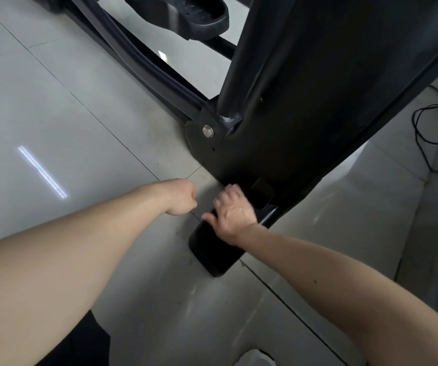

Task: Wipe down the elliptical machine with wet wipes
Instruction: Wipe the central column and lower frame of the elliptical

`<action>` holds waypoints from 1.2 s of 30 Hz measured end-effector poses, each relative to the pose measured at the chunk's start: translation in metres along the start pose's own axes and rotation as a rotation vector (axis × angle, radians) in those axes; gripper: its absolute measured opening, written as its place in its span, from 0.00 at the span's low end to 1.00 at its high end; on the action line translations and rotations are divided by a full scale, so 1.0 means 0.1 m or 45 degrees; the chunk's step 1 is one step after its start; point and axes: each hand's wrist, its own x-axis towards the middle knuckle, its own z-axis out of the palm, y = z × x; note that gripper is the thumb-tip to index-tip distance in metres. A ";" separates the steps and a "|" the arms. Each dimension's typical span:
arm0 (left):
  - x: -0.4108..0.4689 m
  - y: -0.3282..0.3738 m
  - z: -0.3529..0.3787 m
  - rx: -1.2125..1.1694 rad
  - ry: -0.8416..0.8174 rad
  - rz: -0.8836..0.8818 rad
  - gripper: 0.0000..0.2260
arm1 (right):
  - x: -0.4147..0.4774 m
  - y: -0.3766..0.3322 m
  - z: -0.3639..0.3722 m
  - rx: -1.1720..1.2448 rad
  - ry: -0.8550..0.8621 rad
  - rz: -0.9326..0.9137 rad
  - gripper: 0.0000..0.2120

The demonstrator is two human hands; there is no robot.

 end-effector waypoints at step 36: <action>0.02 0.05 0.09 0.050 -0.064 0.018 0.12 | -0.99 0.25 0.93 0.460 0.474 -0.017 0.30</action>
